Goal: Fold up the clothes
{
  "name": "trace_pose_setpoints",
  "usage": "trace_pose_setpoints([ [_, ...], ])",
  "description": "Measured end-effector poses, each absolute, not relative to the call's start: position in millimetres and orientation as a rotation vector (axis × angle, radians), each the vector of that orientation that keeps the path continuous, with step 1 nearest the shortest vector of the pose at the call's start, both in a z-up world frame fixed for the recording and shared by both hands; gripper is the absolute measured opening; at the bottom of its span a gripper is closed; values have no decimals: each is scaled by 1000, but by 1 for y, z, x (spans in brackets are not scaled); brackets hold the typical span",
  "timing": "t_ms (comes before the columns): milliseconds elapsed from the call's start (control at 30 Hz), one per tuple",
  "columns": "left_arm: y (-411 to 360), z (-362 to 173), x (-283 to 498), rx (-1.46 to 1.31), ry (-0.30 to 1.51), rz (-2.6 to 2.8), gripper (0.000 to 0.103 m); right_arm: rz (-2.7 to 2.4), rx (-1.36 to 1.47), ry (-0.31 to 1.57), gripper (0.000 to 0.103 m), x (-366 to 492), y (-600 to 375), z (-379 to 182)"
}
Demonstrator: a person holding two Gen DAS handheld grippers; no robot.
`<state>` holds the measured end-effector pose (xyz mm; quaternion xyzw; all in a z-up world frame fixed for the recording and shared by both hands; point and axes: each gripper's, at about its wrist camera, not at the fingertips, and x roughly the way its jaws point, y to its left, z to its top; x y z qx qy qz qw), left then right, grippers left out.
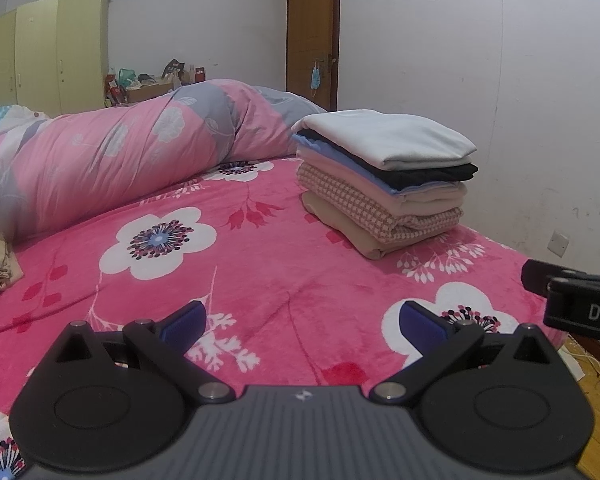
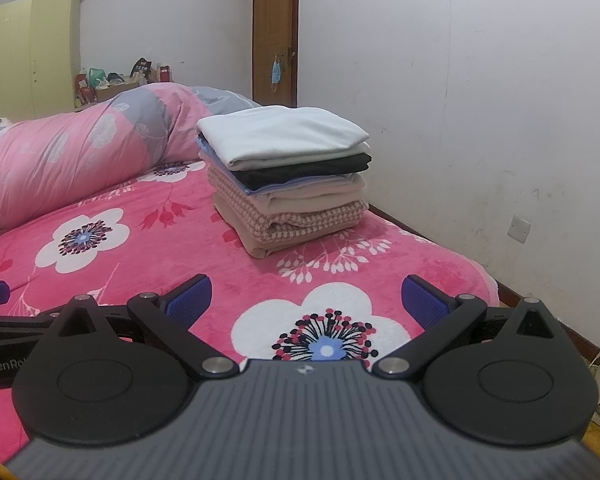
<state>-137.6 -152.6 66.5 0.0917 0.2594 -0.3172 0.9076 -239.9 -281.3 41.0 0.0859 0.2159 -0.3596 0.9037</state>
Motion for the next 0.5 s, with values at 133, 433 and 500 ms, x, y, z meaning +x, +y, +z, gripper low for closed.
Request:
trace_pose_setpoints([
  [133, -153, 67, -137, 190, 534, -653, 103, -740, 176, 447, 102, -239, -281, 42],
  [433, -152, 67, -137, 192, 532, -649, 103, -738, 179, 449, 102, -237, -281, 41],
  [500, -152, 67, -137, 193, 530, -648, 103, -737, 179, 449, 102, -237, -282, 41],
])
